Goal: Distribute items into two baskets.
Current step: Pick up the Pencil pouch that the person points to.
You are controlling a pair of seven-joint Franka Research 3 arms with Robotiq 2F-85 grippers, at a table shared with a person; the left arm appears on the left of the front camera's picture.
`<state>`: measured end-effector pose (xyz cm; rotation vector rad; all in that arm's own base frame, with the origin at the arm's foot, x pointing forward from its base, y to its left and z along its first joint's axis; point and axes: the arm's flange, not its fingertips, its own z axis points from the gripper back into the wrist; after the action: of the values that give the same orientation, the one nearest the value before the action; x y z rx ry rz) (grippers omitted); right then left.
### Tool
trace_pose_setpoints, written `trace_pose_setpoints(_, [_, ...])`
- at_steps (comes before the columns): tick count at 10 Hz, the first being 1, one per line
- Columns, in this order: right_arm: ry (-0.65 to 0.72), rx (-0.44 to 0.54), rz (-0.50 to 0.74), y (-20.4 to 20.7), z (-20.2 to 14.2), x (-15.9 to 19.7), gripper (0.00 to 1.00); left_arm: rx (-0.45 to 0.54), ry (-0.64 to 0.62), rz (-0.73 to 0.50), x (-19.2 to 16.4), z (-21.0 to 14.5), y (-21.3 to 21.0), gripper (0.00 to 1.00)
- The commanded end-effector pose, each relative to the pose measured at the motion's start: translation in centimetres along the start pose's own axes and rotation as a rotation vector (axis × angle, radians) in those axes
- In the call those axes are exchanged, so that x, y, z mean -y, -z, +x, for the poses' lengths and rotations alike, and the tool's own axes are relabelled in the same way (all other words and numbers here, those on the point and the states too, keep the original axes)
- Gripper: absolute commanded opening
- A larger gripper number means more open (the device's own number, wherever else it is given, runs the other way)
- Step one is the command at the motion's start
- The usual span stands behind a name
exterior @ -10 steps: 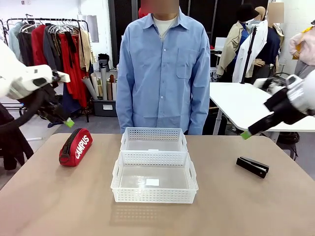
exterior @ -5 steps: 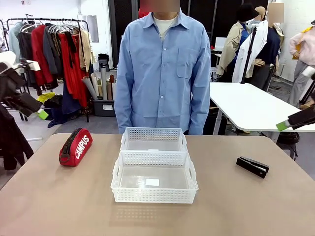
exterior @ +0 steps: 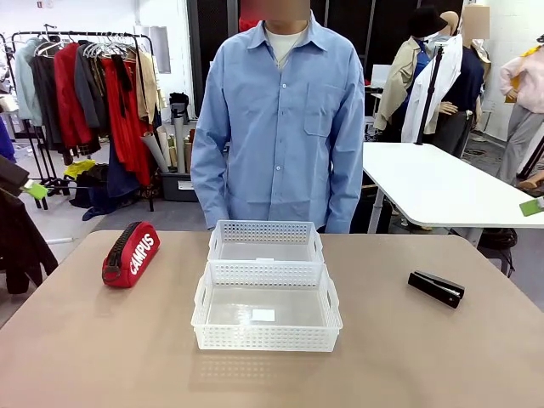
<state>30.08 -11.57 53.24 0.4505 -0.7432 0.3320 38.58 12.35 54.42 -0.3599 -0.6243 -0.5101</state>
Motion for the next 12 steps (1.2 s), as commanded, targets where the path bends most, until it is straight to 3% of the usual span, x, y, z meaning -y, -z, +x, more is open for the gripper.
trace_pose_setpoints(1, [-0.029,0.056,0.055,-0.7,-1.1,0.2,1.00,0.047,0.020,-0.043,-0.4,-1.2,-0.2,1.00])
trace_pose_setpoints(7, [-0.030,0.066,0.040,-1.1,-0.7,-0.5,1.00,0.070,0.023,-0.072,-0.8,-1.7,-0.9,1.00])
trace_pose_setpoints(8, [-0.042,0.016,-0.049,-1.0,-0.6,-0.9,1.00,0.083,0.039,-0.065,-0.5,-1.5,-0.8,1.00])
trace_pose_setpoints(9, [-0.017,0.055,0.021,-1.5,-0.1,-0.1,1.00,0.049,0.010,-0.054,-0.7,-1.6,-0.8,1.00])
trace_pose_setpoints(12, [-0.017,0.055,0.021,-1.5,-0.1,-0.1,1.00,0.049,0.010,-0.054,-0.7,-1.6,-0.8,1.00])
